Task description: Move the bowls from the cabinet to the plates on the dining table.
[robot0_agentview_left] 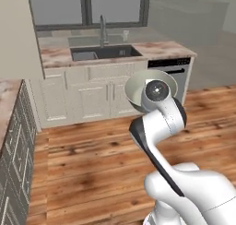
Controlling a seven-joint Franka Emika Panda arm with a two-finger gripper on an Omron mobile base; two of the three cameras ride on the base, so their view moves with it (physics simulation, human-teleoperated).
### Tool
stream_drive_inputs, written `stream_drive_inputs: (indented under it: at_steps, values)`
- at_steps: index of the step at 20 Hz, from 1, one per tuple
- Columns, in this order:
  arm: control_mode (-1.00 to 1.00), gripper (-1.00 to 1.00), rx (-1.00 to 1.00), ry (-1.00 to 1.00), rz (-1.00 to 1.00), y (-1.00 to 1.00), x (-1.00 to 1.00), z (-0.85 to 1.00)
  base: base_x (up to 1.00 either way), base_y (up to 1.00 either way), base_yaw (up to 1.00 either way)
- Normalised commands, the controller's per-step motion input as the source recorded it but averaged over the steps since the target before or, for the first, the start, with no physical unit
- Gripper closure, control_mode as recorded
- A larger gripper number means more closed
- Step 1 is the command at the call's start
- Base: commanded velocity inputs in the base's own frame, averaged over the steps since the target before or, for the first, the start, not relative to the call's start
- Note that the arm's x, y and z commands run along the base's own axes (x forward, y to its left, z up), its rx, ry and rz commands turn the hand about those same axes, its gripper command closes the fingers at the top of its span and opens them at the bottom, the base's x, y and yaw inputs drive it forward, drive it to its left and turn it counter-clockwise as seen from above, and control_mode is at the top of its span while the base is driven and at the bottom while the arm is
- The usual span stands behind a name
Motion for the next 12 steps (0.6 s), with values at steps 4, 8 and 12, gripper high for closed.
stream_drive_inputs:
  at_steps: [4,8,12]
  values:
    - [1.0,1.0,0.0,0.0,0.0,0.0,0.0,0.0,0.0,-0.26,-0.32]
    - [1.0,1.0,0.0,0.0,0.0,0.0,0.0,0.0,0.0,-0.27,-0.32]
    - [1.0,1.0,0.0,0.0,0.0,0.0,0.0,0.0,0.06,-0.34,-0.34]
